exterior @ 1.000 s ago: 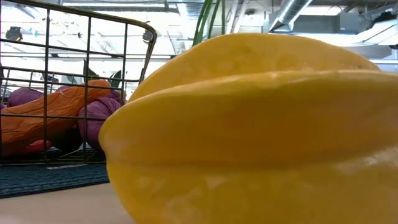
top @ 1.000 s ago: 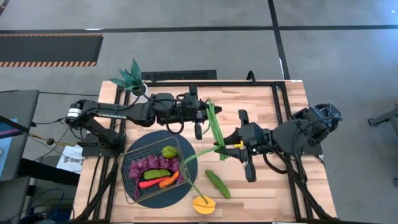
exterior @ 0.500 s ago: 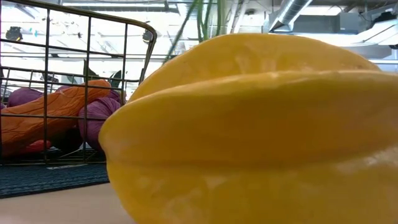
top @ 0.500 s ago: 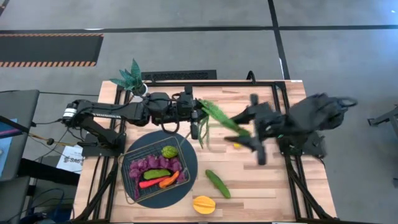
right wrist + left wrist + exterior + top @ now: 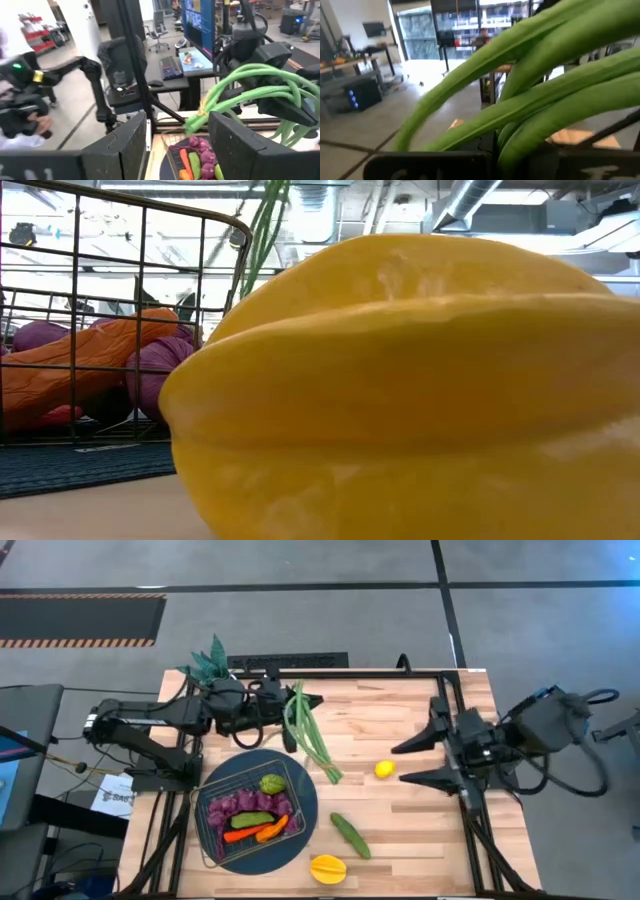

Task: Build produce basket
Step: Put the bunch of green beans into the wire basket

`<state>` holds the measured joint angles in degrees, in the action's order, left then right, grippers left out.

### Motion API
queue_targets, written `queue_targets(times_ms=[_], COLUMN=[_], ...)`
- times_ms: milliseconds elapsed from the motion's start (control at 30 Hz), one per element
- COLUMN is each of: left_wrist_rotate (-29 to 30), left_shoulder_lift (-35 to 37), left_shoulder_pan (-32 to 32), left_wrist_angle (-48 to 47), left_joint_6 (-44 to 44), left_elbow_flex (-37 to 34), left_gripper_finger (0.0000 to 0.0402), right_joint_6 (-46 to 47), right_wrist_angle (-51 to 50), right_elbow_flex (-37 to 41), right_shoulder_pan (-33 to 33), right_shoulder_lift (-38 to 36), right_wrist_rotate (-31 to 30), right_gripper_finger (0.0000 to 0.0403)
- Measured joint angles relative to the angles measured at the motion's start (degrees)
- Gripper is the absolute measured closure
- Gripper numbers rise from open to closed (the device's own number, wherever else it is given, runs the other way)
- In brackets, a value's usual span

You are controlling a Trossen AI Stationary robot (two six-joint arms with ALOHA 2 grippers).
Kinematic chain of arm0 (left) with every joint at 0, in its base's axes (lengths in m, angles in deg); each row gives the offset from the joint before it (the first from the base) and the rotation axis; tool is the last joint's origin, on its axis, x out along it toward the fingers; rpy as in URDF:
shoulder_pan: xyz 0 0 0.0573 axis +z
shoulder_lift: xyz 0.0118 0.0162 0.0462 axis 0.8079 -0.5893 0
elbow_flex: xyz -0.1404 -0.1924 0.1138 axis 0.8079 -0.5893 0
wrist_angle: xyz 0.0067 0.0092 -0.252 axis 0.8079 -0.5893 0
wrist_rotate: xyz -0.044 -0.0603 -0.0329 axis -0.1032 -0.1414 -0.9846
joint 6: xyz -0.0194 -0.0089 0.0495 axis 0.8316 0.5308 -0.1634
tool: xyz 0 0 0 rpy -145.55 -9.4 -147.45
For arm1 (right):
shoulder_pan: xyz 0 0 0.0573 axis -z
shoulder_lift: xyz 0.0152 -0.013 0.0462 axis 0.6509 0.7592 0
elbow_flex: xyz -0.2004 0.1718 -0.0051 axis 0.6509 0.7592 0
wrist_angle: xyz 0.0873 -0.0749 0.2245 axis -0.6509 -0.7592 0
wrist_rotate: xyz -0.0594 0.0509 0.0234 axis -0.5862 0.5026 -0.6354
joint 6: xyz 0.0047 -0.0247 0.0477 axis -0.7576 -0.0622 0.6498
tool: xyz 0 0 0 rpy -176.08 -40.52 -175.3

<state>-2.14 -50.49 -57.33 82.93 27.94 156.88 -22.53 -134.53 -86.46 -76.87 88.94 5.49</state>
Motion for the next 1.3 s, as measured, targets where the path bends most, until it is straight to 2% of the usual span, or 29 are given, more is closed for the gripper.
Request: queue_targets(times_ms=[200,467,600,767,900,1067,1300], left_wrist_rotate=[1.93,24.39,33.79,36.13,36.06,37.6,50.53], left_shoulder_lift=[4.84,13.98,16.39,15.89,13.53,13.04,13.19], left_shoulder_pan=[-5.93,-23.38,-32.5,-40.44,-44.29,-49.05,-57.1], left_wrist_angle=[-6.34,-17.34,-16.99,-16.97,-15.93,-6.51,-5.17], left_joint_6=[0.31,5.71,8.87,14.65,17.22,9.98,-3.29], left_elbow_flex=[0.0,0.04,0.02,0.05,-0.04,0.47,9.11], left_gripper_finger=[0.0401,0.0401,0.0401,0.0401,0.0401,0.0401,0.0401], right_joint_6=[0.28,0.41,0.48,0.46,0.46,2.42,7.39], right_wrist_angle=[-1.01,-5.4,-7.6,-8.75,-9.25,-10.51,-15.23], right_elbow_flex=[-0.09,-0.07,-0.07,-0.07,-0.07,-0.07,-0.07], right_shoulder_pan=[-0.92,0.18,1.73,4.02,5.57,7.01,7.57], right_shoulder_lift=[-2.18,-4.55,-5.35,-5.49,-5.03,-4.82,-4.74], right_wrist_rotate=[-1.34,-3.41,-5.94,-6.22,-6.16,-6.06,-5.88], right_gripper_finger=[0.0175,0.0175,0.0175,0.0175,0.0175,0.0175,0.0175])
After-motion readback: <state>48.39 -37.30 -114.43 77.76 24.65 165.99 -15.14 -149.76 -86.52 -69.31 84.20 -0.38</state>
